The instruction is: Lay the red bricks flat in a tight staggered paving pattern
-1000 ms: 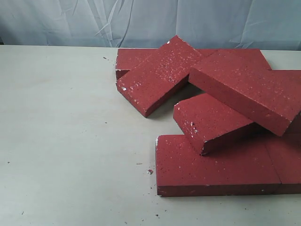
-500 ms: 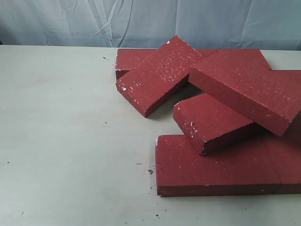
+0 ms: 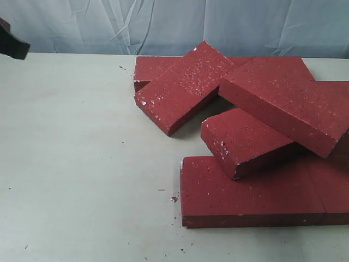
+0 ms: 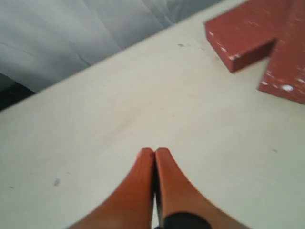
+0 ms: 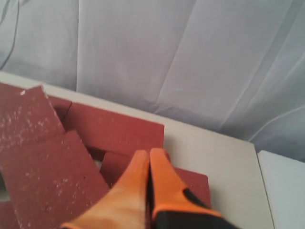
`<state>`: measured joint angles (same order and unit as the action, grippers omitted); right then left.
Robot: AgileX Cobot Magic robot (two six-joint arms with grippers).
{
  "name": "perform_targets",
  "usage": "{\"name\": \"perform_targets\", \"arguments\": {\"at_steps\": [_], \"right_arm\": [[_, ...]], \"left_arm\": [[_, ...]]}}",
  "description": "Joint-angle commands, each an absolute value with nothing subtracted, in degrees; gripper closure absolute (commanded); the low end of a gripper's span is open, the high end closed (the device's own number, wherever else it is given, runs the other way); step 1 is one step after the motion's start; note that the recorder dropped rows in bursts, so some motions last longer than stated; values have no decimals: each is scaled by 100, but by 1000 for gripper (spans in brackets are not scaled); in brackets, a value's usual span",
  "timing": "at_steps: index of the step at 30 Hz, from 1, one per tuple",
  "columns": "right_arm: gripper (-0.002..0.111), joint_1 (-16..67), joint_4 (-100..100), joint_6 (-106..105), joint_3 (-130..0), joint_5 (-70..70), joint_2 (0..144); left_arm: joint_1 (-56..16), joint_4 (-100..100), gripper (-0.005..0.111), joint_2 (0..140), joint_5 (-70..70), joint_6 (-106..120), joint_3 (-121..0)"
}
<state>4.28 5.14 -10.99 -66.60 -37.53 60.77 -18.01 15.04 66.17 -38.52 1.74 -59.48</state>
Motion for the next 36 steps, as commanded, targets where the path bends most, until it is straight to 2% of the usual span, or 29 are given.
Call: {"name": "perform_targets", "arguments": {"at_steps": [1,6,13,17,26,31,36], "right_arm": [[109,404,281,-1618,-6936,-4213,6877],[109,151,0,-1866,-7537,-5066,7835],[109,-1684,-3095,-3548,-7918,-5893,8490],[109,-2526,-3999,-3736,-7918,-6496,8879],[109,-3409,-4308,-3661,-7775,-6643,9301],[109,-3935,-4414,-3661,-7322,-6221,9442],[109,-3834,-3297,-3626,-6915,-5659,9445]], "left_arm": [[-1855,0,107,7133,-4502,1344,-6190],[-1855,-572,107,7527,-4505,1717,-6275],[-1855,-688,107,7597,-4457,1717,-6275],[-1855,-699,107,7597,-4457,1717,-6275],[-1855,-697,107,7597,-4318,1717,-6275],[-1855,-790,107,7638,-4134,1717,-6275],[-1855,-1871,107,8236,-4162,2901,-6410]]}}
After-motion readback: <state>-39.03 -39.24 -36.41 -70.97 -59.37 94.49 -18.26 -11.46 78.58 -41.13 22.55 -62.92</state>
